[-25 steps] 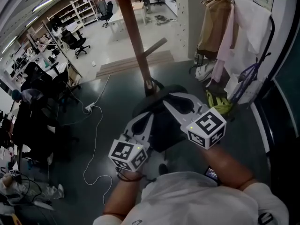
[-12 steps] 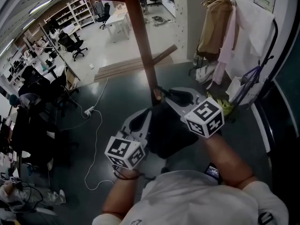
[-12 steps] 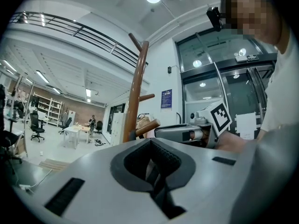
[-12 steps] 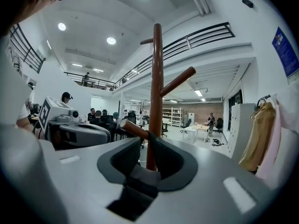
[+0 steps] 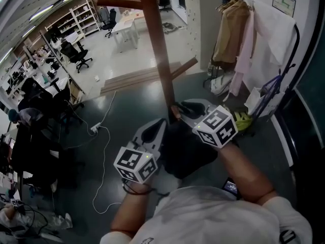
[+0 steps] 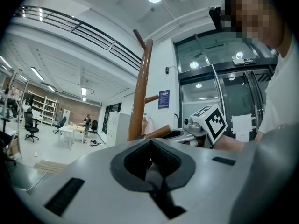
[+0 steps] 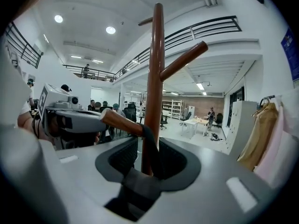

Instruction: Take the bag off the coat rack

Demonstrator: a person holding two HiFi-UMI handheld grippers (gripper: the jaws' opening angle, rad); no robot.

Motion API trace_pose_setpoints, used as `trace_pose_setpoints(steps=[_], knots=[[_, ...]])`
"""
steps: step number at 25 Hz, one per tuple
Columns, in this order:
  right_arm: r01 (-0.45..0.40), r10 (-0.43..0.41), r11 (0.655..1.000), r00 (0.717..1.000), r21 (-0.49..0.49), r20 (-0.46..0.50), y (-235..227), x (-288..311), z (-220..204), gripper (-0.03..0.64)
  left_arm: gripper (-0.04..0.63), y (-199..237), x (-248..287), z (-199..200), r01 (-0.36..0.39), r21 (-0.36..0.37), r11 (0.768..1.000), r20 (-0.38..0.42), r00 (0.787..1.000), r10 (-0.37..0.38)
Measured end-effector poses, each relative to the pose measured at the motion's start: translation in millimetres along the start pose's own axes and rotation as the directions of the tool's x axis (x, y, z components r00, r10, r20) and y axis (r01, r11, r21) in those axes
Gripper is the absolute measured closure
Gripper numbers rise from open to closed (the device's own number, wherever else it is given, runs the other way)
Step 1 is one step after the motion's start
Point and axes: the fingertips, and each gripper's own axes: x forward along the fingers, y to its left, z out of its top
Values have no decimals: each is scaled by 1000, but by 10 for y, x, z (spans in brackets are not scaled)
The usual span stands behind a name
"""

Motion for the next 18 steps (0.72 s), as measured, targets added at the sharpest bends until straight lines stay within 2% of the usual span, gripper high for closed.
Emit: trace_pose_setpoints(steps=[11, 18], knots=[[40, -40, 999, 998, -5, -39, -109, 186, -25, 506, 594, 179, 61, 11, 30, -6, 1000, -6, 1000, -30], [67, -68, 997, 997, -39, -23, -133, 254, -14, 564, 594, 292, 88, -53, 44, -21, 999, -18, 999, -44]])
